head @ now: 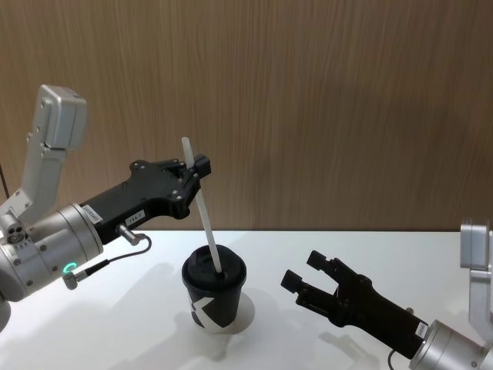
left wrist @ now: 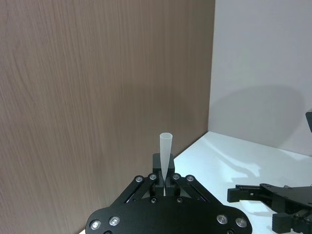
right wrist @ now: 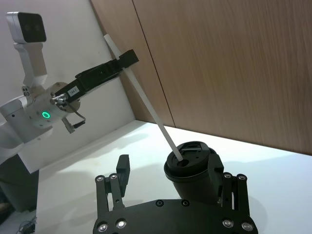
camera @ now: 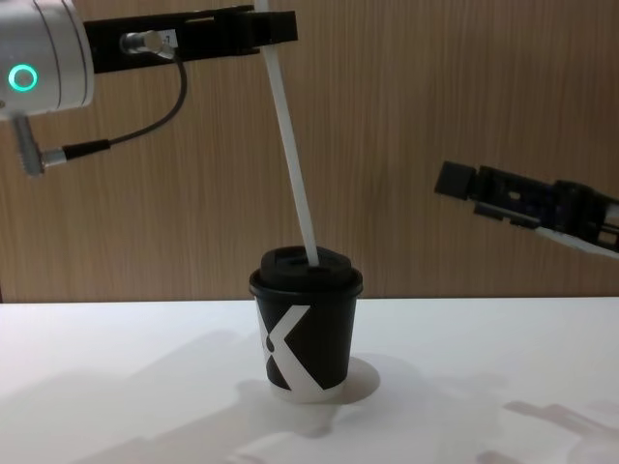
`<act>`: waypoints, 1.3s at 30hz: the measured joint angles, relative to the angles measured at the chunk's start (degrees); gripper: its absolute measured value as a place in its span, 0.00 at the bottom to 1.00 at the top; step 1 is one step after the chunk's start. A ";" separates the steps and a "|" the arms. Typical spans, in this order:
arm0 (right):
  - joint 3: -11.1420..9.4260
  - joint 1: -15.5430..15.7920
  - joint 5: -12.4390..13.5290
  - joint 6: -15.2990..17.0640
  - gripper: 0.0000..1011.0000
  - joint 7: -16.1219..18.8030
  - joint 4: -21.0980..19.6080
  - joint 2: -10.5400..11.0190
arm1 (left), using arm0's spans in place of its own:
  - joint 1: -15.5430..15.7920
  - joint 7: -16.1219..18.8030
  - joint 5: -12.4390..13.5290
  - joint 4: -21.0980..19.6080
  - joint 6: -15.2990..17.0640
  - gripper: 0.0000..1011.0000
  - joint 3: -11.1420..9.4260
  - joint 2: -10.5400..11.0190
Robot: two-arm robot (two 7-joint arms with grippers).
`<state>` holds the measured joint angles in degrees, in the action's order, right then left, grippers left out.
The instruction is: Pick up the straw with one hand, pass it to the other hand, and insert it into the cup.
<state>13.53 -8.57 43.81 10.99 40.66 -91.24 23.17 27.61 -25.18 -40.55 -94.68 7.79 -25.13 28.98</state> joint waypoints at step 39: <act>0.00 0.00 0.00 0.00 0.99 0.00 0.00 0.00 | 0.55 -2.16 -0.67 3.45 -1.85 0.02 -0.66 -1.04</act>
<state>13.53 -8.57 43.81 10.99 40.66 -91.24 23.16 28.16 -27.34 -41.21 -91.23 5.94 -25.79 27.94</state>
